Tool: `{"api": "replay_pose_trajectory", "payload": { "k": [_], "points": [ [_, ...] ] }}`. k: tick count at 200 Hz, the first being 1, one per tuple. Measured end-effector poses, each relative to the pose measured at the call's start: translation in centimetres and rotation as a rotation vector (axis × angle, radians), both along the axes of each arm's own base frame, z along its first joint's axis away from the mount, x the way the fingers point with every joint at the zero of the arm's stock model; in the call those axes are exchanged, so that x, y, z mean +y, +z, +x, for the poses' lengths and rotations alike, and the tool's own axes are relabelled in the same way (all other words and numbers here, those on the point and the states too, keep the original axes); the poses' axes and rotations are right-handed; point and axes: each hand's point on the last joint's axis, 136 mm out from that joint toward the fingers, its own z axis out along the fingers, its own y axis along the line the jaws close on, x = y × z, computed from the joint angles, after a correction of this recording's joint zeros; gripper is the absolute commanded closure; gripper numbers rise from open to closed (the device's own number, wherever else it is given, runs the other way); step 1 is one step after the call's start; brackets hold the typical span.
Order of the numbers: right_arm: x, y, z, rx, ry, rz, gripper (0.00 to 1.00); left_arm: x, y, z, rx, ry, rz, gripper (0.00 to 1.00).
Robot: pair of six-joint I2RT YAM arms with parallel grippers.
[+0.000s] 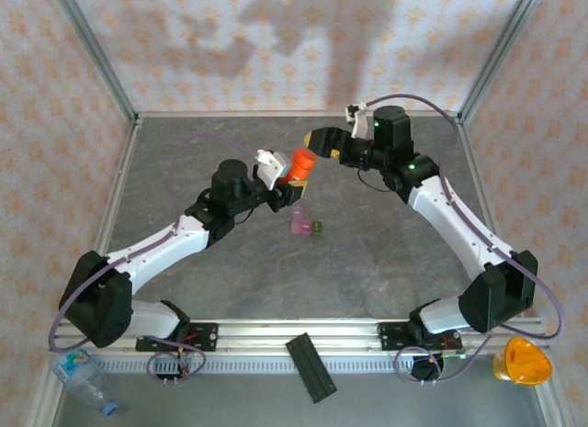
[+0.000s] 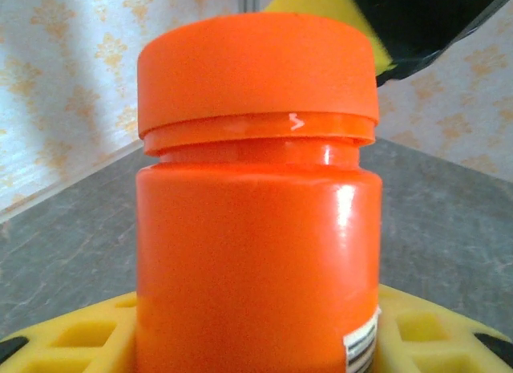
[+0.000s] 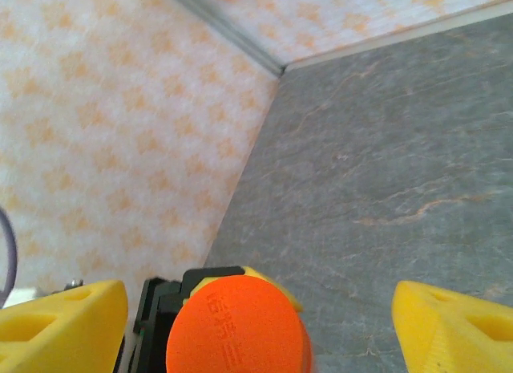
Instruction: Sort the pills into containers
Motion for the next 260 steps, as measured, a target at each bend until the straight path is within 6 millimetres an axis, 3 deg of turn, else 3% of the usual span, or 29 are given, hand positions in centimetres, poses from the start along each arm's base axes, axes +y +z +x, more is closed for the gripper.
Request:
{"api": "replay_pose_trajectory", "payload": {
  "k": [38, 84, 149, 178, 219, 260],
  "points": [
    [-0.9, -1.5, 0.3, 0.147, -0.166, -0.007, 0.13, 0.5, -1.1, 1.3, -0.03, 0.052, 0.067, 1.0],
    [1.8, -1.1, -0.6, 0.173, -0.162, -0.05, 0.13, 0.3, -1.2, 1.9, -0.046, 0.056, 0.088, 1.0],
    [2.6, -3.6, 0.0, 0.223, -0.174, -0.111, 0.22, 0.3, -1.0, 2.0, -0.05, 0.056, 0.085, 1.0],
    [2.8, -4.0, 0.0, 0.227, -0.169, -0.118, 0.3, 0.3, -1.0, 2.0, -0.051, 0.056, 0.085, 1.0],
    [3.0, -3.7, 0.0, 0.214, -0.163, -0.123, 0.62, 0.2, -1.4, 2.1, -0.042, 0.056, 0.089, 1.0],
    [2.9, -3.7, 0.1, 0.186, -0.151, -0.143, 0.7, 0.2, -1.3, 2.1, -0.042, 0.057, 0.085, 1.0]
  ]
}}
